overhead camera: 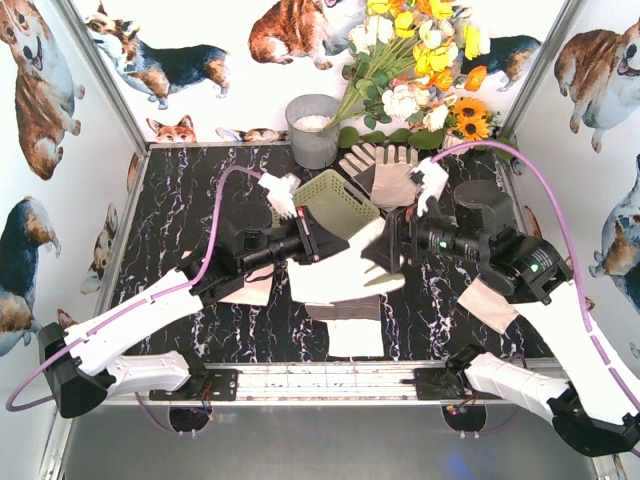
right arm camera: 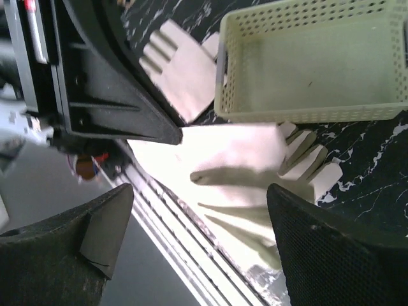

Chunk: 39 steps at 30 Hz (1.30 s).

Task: Put the gloves into the storage basket
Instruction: Pair the glove with the glove.

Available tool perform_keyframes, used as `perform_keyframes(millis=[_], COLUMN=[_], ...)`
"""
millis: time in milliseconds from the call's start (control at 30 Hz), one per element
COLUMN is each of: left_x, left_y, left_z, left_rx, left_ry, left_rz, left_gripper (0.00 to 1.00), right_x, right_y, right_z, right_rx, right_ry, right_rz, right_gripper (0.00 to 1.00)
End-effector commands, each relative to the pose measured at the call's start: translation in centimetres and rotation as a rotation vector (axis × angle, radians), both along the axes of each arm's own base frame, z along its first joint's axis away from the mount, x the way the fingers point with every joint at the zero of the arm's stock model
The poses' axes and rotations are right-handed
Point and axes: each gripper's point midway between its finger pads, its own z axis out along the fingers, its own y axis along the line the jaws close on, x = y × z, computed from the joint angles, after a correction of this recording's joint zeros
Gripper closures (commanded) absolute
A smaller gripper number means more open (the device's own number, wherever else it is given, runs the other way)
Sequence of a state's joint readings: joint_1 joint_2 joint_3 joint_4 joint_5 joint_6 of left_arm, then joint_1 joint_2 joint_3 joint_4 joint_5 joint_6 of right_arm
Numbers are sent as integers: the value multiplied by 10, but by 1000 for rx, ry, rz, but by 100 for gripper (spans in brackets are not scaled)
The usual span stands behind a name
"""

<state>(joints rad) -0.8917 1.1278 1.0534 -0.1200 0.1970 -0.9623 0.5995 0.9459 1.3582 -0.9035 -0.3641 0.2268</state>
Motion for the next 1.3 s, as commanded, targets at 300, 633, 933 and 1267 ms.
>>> perform_keyframes(millis=[300, 633, 933, 1267], left_x=[67, 72, 61, 59], left_y=[38, 26, 10, 24], left_z=[57, 119, 154, 126], left_rx=[-236, -465, -612, -504], left_ry=[41, 86, 91, 81], left_rz=[505, 492, 395, 454], left_gripper=[100, 100, 100, 100], right_x=[51, 45, 45, 32], right_y=[-36, -17, 0, 14], right_z=[33, 43, 74, 97], right_rx=[405, 722, 764, 812], right_ry=[107, 146, -12, -32], right_rz=[-480, -391, -215, -68], right_gripper=[13, 12, 11, 80])
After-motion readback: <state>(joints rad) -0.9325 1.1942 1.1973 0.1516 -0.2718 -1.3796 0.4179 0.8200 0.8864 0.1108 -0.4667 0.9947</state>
